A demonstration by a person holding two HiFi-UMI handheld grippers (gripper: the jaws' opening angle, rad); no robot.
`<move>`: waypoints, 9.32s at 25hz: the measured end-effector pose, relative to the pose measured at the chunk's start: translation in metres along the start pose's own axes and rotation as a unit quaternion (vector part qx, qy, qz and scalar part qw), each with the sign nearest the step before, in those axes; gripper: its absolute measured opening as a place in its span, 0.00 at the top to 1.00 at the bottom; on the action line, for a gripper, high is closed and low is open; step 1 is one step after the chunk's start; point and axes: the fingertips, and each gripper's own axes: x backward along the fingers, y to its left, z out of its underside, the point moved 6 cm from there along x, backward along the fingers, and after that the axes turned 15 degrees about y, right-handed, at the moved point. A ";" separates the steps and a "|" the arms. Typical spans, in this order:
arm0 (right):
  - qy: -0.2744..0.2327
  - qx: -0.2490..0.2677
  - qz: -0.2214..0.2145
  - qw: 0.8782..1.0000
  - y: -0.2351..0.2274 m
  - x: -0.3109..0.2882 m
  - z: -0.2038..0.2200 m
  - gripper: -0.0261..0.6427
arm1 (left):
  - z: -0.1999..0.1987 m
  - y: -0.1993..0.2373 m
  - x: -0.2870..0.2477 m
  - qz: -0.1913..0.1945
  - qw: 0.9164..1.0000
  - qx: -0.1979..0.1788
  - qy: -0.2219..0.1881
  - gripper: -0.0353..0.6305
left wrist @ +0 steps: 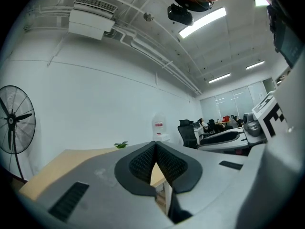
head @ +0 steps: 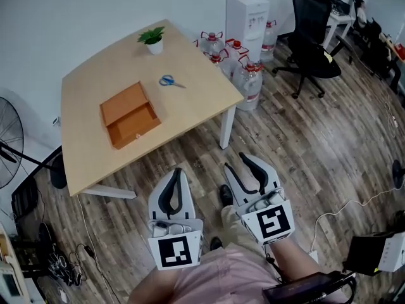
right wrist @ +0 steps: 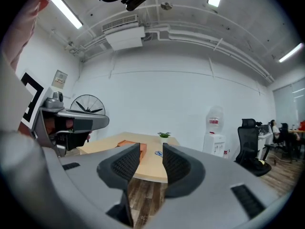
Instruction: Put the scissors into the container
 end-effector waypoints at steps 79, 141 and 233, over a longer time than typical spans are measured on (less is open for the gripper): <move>0.313 0.133 -0.192 0.921 -0.067 -0.651 0.003 0.81 | 0.014 0.335 -0.414 -0.152 0.971 0.120 0.140 0.93; -0.004 0.158 -0.247 0.956 0.042 -0.354 -0.145 0.85 | -0.052 0.244 -0.113 -0.302 0.952 0.055 -0.002 0.93; -0.063 0.093 -0.222 0.969 0.006 -0.309 -0.183 0.96 | -0.106 0.215 -0.167 -0.202 0.979 0.023 -0.035 0.93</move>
